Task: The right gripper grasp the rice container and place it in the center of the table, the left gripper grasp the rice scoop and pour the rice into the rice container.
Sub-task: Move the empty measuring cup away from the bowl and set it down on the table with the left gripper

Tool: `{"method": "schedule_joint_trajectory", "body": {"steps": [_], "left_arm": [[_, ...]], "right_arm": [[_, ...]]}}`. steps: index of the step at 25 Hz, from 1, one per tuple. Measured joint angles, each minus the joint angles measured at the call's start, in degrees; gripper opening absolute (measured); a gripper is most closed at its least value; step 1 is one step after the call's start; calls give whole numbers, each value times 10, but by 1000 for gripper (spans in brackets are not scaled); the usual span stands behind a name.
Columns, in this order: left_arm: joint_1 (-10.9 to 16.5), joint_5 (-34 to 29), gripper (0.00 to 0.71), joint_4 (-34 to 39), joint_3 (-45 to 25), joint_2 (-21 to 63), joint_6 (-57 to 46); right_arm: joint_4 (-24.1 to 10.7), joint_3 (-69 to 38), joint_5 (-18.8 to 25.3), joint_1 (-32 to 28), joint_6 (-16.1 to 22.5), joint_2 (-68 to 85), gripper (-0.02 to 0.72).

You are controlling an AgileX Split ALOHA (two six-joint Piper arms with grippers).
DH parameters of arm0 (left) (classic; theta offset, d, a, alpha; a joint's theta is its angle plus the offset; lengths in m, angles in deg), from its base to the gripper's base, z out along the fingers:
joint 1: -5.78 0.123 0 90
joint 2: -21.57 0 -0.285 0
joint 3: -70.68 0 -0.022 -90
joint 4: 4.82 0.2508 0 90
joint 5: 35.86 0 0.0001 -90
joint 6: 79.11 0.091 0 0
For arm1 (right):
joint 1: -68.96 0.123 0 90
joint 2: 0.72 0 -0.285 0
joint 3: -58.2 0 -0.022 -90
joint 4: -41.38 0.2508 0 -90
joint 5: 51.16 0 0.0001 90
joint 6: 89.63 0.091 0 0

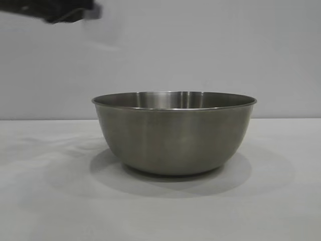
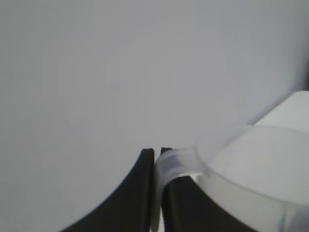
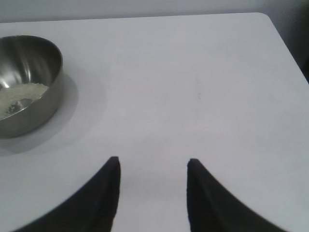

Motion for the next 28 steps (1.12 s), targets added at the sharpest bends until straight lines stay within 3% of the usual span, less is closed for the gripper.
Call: {"method": "schedule_joint_trajectory", "body": {"steps": [5,17,18,20,22,28], "left_arm": [[0,30,0,-39,-34,-29,27],[0,30,0,-42,-37,-94,34],[0,31,48,-42,-37,-96,34],[0,31,48,-42,-37,-102,34],[0,31,108,-42,-38,-104,34],[0,31,104,-42,-69,-104,41]], "right_arm": [[0,0,0,0,0,0,270],[0,0,0,0,0,0,270],[0,0,0,0,0,0,270],[0,0,0,0,0,0,270],[0,0,0,0,0,0,270],[0,0,0,0,0,0,270]]}}
